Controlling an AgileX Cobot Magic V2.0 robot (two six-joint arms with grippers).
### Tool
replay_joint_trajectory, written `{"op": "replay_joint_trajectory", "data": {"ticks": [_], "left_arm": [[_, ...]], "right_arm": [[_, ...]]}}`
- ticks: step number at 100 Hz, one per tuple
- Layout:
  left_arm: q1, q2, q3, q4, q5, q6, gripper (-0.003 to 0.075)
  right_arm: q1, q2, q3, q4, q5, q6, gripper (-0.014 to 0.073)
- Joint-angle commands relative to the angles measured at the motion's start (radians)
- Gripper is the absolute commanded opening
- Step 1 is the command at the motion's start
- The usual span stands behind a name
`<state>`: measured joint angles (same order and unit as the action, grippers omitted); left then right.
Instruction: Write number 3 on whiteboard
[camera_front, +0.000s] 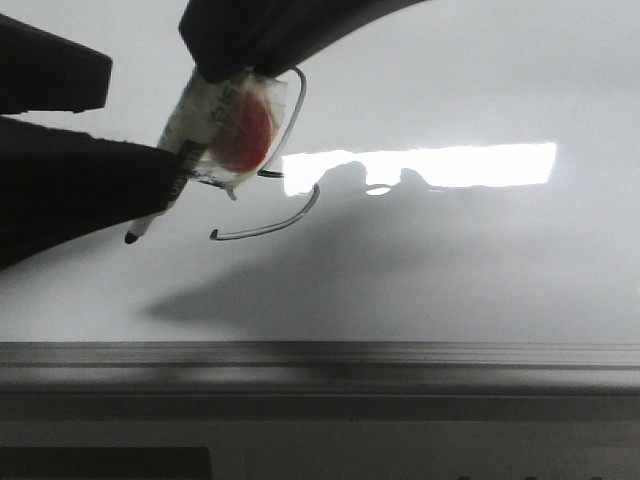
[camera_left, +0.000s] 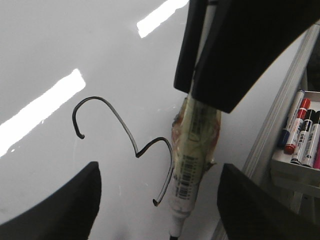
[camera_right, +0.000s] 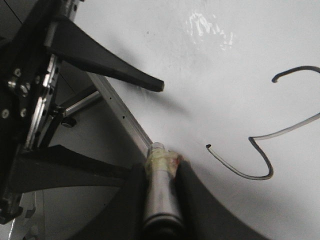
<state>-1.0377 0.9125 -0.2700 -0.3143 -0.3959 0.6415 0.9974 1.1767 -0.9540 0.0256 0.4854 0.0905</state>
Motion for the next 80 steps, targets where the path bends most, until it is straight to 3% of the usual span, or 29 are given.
{"op": "replay_joint_trajectory", "data": {"ticks": [1, 10, 19, 24, 38, 66, 73, 80], "left_arm": [[-0.008, 0.024, -0.034, 0.005, -0.093, -0.003, 0.0461], [-0.008, 0.047, -0.034, 0.005, -0.097, -0.003, 0.0453], [-0.008, 0.06, -0.034, 0.003, -0.097, -0.003, 0.0379], [-0.008, 0.063, -0.034, 0.003, -0.097, -0.003, 0.0299], [-0.008, 0.063, -0.034, 0.003, -0.094, -0.003, -0.0022], [-0.008, 0.063, -0.034, 0.003, -0.094, -0.003, -0.002], [-0.008, 0.063, -0.034, -0.006, -0.09, -0.005, -0.002], [-0.008, 0.063, -0.034, -0.066, -0.086, -0.023, -0.002]], "right_arm": [[0.0, -0.028, -0.038, -0.005, -0.072, -0.007, -0.0064], [0.013, -0.028, -0.038, -0.004, -0.072, -0.007, -0.0064], [0.029, -0.028, -0.038, -0.004, -0.072, -0.007, -0.0064], [0.032, -0.028, -0.038, -0.004, -0.072, -0.007, -0.0064], [0.032, -0.028, -0.038, -0.004, -0.072, -0.007, -0.0064], [0.032, -0.028, -0.038, -0.003, -0.08, -0.007, -0.0057], [0.032, -0.028, -0.038, -0.003, -0.082, -0.009, 0.0042], [0.032, -0.028, -0.038, -0.003, -0.086, -0.009, 0.0251]]}}
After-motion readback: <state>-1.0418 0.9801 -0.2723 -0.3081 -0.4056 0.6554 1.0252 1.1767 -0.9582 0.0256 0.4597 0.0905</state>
